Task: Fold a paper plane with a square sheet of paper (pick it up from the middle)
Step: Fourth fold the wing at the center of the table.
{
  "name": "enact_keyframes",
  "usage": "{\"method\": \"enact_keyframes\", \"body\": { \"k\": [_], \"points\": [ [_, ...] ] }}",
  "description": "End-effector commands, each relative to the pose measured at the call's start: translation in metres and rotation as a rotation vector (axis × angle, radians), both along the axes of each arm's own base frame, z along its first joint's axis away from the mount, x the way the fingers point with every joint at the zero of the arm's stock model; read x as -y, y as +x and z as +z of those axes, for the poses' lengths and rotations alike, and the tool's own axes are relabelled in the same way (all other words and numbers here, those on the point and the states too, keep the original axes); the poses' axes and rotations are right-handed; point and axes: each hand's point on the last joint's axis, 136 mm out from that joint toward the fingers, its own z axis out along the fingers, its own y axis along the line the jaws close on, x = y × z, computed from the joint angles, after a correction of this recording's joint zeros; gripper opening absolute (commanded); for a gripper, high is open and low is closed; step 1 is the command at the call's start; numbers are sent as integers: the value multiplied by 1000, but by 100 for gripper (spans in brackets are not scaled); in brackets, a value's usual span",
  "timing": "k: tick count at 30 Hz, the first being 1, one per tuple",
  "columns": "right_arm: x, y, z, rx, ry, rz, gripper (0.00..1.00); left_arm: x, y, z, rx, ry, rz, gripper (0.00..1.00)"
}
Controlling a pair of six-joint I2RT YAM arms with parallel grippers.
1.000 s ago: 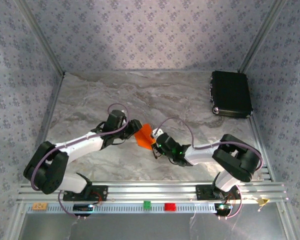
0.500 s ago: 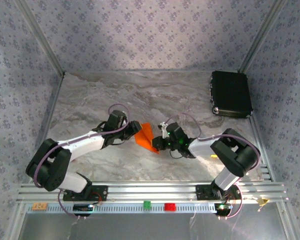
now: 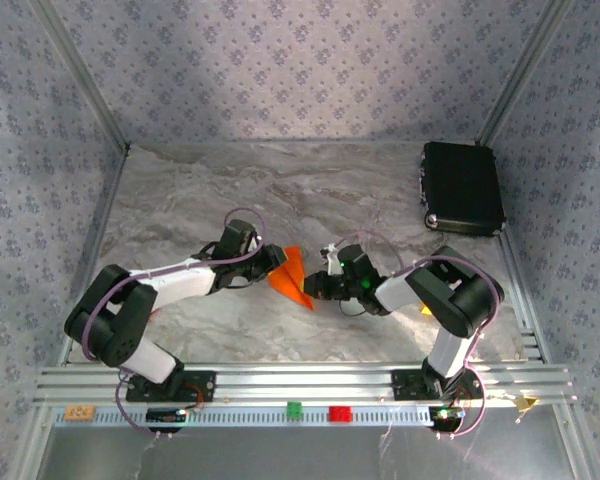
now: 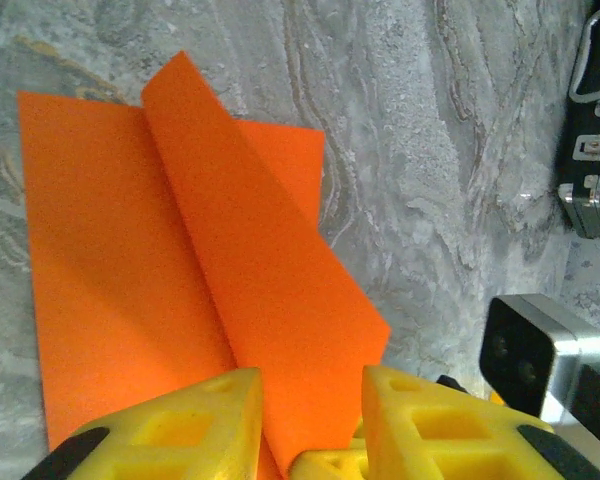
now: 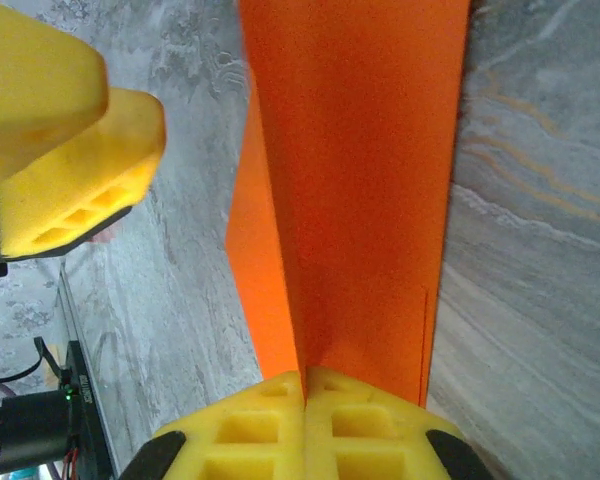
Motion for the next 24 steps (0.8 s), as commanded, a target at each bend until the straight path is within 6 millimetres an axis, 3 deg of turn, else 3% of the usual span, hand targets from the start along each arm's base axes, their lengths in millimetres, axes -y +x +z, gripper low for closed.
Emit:
{"method": "enact_keyframes", "body": {
  "k": [1, 16, 24],
  "points": [
    [4, -3, -12, -76, 12, -29, 0, 11, 8, 11, 32, -46, -23, 28],
    [12, -5, -28, -149, 1, -76, 0, 36, 15, 4, 21, -122, -109, 18],
    [15, -4, -29, -158, 8, -101, 1, 44, 19, -13, -13, -123, -125, 16]
  ]
}}
